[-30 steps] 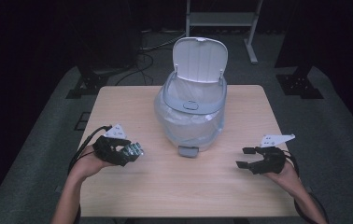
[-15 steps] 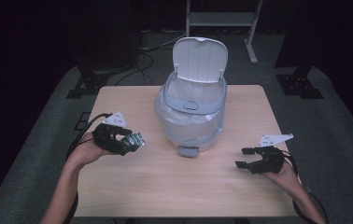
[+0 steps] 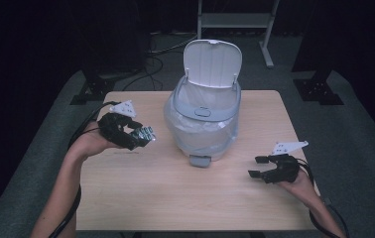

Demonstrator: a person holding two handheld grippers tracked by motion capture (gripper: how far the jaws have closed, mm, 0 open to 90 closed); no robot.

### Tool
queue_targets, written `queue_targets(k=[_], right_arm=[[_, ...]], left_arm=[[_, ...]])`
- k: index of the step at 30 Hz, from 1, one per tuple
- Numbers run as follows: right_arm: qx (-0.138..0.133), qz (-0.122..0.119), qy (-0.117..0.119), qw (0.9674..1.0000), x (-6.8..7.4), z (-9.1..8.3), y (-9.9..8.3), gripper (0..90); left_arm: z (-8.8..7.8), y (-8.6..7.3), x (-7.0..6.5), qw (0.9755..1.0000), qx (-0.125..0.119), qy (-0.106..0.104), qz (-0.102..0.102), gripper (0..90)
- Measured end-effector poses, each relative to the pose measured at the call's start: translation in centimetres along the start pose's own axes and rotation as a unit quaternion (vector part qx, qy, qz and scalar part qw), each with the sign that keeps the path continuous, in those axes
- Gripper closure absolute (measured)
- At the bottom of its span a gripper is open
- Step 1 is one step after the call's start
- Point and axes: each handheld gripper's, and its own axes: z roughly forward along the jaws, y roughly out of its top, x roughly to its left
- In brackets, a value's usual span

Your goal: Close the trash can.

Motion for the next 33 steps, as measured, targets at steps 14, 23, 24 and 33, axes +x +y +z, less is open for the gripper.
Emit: queue_targets(k=[14,23,24,33], right_arm=[[-0.002,0.007,0.000,1.0000,-0.1,-0.4,-0.5,29.5],[0.000,0.003,0.006,1.0000,0.0,0.1,-0.2,29.5],[0.000,0.005,0.008,1.0000,0.0,0.2,-0.2,29.5],[0.006,0.007,0.012,0.9999,-0.4,0.5,-0.1,29.5]], left_arm=[[-2.3,4.0,0.7,0.9997,-0.009,-0.006,0.020,33.3],[-3.7,5.4,1.3,0.9996,-0.010,0.000,0.025,33.3],[-3.8,5.6,1.4,0.9996,-0.009,0.001,0.028,33.3],[-4.1,7.2,2.1,0.9993,-0.010,-0.004,0.035,33.3]])
